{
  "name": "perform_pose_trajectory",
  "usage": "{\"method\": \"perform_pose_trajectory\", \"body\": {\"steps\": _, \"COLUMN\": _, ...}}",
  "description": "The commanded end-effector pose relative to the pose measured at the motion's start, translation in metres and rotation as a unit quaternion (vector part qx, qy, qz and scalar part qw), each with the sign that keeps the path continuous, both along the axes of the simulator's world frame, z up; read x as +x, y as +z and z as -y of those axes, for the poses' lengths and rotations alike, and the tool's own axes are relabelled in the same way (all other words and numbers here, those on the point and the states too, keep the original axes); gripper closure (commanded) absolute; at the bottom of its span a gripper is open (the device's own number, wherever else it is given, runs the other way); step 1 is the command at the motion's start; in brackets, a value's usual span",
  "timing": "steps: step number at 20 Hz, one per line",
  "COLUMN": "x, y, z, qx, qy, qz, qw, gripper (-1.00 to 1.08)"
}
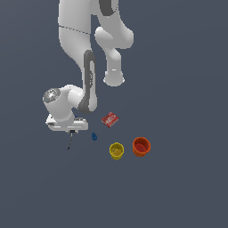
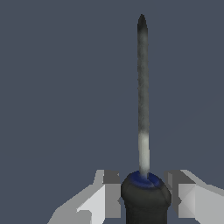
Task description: Pick up a designated object from a clutter of objects.
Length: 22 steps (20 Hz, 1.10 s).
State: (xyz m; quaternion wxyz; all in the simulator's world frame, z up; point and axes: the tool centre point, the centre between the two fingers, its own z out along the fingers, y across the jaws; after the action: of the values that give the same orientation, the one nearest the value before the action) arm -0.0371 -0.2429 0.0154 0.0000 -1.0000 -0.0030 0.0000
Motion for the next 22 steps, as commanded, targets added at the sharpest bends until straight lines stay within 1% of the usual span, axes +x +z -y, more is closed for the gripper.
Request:
{"method": "perform_pose_trajectory", "body": {"steps": 1, "x": 0.000, "y": 0.000, "z": 0.000, "qx": 0.000, "qy": 0.000, "qz": 0.000, "qw": 1.0000, "gripper": 1.08}}
{"method": "perform_pose_trajectory", "body": {"steps": 6, "x": 0.002, "y": 0.006, "z": -0.006, "qx": 0.000, "qy": 0.000, "qz": 0.000, "qw": 1.0000, "gripper": 1.08}}
{"method": "perform_pose_trajectory", "body": {"steps": 11, "x": 0.007, "y": 0.023, "z": -0.025, "qx": 0.000, "qy": 0.000, "qz": 0.000, "qw": 1.0000, "gripper": 1.08}}
{"method": "perform_pose_trajectory", "body": {"steps": 17, "x": 0.018, "y": 0.059, "z": -0.065, "qx": 0.000, "qy": 0.000, "qz": 0.000, "qw": 1.0000, "gripper": 1.08}}
{"method": "perform_pose_trajectory", "body": {"steps": 22, "x": 0.031, "y": 0.100, "z": -0.109, "qx": 0.000, "qy": 0.000, "qz": 0.000, "qw": 1.0000, "gripper": 1.08}}
